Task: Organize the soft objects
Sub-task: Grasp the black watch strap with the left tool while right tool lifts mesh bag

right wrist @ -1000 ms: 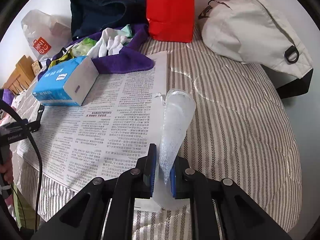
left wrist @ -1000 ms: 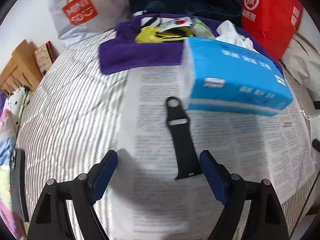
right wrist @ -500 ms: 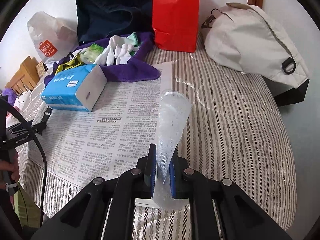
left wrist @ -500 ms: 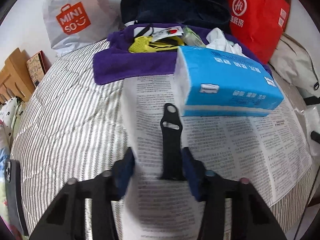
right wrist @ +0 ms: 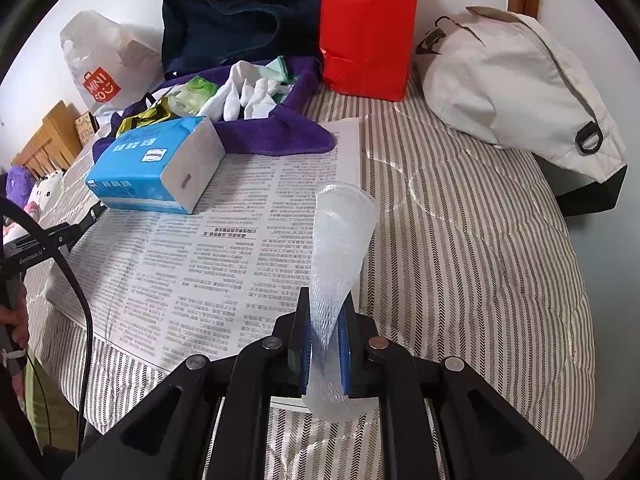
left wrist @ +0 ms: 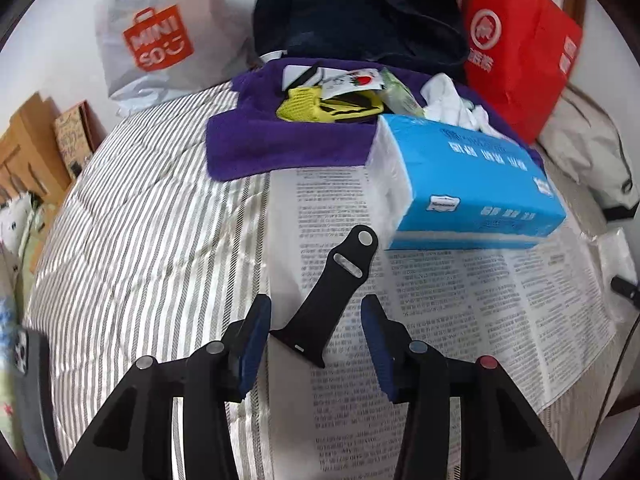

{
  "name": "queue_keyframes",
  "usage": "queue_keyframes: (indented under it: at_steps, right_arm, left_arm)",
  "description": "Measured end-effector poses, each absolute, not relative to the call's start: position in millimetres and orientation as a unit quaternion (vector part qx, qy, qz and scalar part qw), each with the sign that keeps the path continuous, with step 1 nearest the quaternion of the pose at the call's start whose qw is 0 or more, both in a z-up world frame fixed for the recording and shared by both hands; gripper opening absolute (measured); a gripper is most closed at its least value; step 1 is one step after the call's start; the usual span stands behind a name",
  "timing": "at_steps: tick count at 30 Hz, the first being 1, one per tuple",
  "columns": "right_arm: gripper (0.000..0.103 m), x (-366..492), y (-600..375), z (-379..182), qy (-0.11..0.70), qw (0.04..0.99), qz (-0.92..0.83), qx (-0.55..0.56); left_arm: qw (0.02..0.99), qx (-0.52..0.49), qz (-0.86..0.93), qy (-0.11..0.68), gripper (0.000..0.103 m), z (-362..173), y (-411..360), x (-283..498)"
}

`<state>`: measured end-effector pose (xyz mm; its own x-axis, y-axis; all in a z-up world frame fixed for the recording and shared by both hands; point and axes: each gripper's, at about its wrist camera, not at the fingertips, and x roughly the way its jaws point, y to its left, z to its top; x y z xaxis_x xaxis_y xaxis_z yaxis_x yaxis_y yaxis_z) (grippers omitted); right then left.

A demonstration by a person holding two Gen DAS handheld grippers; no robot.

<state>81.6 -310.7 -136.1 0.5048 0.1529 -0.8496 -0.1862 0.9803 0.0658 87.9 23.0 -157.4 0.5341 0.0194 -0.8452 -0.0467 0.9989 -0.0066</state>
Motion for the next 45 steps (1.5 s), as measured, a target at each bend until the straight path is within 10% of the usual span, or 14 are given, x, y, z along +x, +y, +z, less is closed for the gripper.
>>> queue_keyframes:
  at_steps: [37,45]
  right_arm:
    - [0.012,86,-282,-141,0.506,0.858,0.083,-0.046]
    - [0.012,87,-274,-138,0.503,0.858,0.095,-0.029]
  left_arm:
    - [0.878,0.017,-0.023,0.478,0.045,-168,16,95]
    - [0.880,0.006,-0.033,0.474,0.024,-166,17,87]
